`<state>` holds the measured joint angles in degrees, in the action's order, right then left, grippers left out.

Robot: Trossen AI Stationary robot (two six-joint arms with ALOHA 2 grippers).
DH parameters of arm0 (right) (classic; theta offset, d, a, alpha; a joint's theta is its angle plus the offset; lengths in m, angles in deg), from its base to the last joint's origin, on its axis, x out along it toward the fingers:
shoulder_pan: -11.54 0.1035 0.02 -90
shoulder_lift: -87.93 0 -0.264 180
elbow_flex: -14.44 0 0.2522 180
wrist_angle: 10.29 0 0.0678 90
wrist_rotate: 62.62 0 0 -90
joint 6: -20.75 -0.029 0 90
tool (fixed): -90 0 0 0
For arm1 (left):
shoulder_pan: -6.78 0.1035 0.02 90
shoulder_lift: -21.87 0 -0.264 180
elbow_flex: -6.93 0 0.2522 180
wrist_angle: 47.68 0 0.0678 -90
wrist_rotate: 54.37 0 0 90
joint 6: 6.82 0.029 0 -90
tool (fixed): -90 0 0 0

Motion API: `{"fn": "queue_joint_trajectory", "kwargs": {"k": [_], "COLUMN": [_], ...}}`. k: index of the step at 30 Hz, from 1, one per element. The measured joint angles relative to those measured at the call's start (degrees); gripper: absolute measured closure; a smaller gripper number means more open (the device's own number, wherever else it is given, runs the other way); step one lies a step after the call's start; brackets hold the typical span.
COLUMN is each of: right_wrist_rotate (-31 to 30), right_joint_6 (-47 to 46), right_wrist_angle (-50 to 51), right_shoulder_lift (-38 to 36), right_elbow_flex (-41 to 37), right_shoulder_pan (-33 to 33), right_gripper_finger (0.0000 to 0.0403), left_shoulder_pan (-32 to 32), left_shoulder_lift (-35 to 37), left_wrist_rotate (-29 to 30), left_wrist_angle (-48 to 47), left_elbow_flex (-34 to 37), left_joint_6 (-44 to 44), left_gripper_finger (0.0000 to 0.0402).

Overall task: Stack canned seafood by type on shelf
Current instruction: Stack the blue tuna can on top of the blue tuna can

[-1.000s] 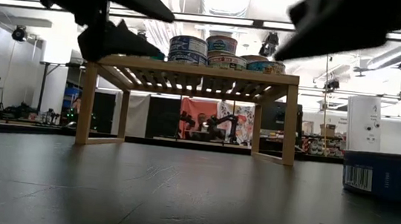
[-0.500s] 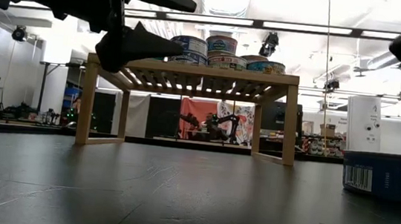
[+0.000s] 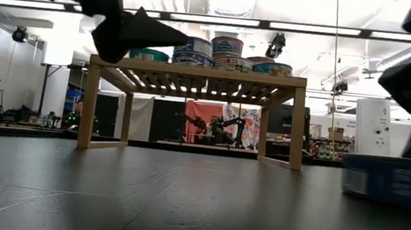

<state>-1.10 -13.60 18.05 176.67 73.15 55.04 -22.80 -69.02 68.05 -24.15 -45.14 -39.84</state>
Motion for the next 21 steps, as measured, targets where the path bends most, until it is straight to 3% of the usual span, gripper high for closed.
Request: {"fn": "queue_joint_trajectory", "kwargs": {"k": [10,21], "right_wrist_rotate": [0.54,2.96], "right_joint_6": [7.85,20.88], "right_wrist_angle": [-10.33,-24.50], "right_shoulder_lift": [2.74,5.33], "right_elbow_flex": [0.02,0.28], "right_shoulder_pan": [-4.58,-10.96], "right_gripper_finger": [0.0390,0.0390], "left_shoulder_pan": [-5.09,-6.41], "left_shoulder_lift": [0.00,-2.86], "left_wrist_rotate": [5.57,8.25], "left_wrist_angle": [-26.93,-25.80], "left_elbow_flex": [-10.50,-10.75], "left_joint_6": [-4.95,-5.02], "left_gripper_finger": [0.0102,0.0102]}}
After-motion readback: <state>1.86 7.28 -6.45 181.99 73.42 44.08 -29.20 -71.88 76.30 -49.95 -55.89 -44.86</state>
